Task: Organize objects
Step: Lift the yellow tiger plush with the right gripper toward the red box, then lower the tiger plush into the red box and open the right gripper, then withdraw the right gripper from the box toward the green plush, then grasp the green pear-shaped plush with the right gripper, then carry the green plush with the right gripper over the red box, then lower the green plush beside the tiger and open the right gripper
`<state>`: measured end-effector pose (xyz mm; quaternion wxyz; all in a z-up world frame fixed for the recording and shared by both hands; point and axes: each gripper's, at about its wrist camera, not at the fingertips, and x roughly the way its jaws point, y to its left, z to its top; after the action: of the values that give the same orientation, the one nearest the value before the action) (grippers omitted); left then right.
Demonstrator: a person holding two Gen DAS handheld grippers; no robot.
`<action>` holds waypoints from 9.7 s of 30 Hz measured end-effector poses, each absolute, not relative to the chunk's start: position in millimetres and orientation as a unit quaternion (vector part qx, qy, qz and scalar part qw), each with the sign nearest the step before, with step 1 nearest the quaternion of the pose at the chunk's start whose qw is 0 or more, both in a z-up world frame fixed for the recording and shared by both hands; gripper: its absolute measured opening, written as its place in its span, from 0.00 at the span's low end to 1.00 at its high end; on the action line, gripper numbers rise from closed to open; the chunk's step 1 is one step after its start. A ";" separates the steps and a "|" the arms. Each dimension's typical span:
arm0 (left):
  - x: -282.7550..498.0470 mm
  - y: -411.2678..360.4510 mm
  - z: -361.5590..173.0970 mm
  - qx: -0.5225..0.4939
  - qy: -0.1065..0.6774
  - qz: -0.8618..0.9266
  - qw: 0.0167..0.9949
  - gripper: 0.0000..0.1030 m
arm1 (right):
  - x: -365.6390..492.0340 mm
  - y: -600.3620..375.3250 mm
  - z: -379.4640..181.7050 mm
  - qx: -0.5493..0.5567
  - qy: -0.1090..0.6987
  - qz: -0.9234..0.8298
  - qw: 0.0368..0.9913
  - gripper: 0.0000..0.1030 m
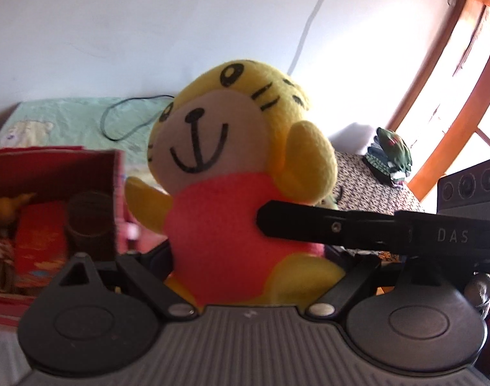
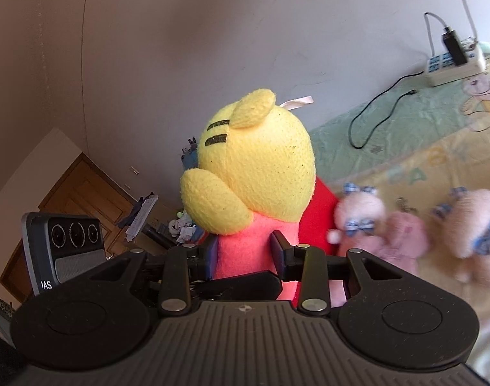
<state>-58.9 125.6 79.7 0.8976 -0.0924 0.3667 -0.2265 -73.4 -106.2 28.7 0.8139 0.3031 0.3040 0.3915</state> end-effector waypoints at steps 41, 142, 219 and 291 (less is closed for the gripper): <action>23.0 254.4 -19.5 -0.129 0.479 -0.263 0.827 0.96 | -39.1 50.1 6.3 0.221 0.379 0.205 0.875 0.39; 31.9 -134.4 2.4 0.045 0.458 -0.260 0.849 0.97 | -45.0 -324.7 -35.1 0.294 0.314 0.088 0.898 0.58; -73.3 59.0 66.4 -0.017 0.315 -0.205 0.927 0.82 | -77.4 -148.7 17.3 0.328 0.309 0.351 0.821 0.40; 18.6 275.5 5.0 0.011 0.398 -0.175 0.901 0.91 | -40.2 88.4 -2.9 0.233 0.312 0.208 0.897 0.27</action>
<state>18.6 275.5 5.0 0.9005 0.0113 0.3978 -0.1750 -40.2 88.4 -2.9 0.8971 0.2332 0.3121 0.2083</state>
